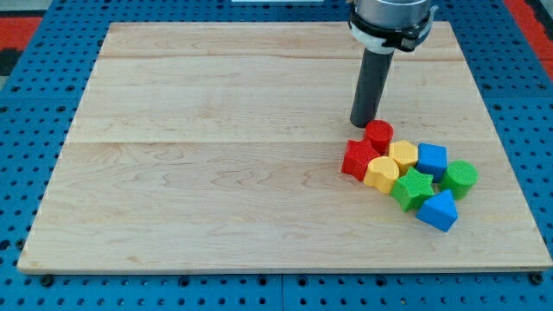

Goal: Move the blue triangle to the bottom left of the red star

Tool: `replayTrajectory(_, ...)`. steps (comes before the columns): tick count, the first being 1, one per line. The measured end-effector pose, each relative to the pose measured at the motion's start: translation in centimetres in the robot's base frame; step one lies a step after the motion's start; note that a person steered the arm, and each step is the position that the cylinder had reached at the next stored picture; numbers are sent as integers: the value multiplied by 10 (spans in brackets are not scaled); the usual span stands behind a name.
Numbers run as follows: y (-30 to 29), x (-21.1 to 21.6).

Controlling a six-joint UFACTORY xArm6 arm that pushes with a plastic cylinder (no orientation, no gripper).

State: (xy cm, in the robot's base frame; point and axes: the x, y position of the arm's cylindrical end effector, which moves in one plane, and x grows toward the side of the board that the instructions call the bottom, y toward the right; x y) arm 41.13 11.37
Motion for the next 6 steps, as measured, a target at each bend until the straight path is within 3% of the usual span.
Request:
replayTrajectory(1, 0, 0)
replayTrajectory(3, 0, -55)
replayTrajectory(4, -35, -56)
replayTrajectory(5, -106, -30)
replayTrajectory(6, -135, 45)
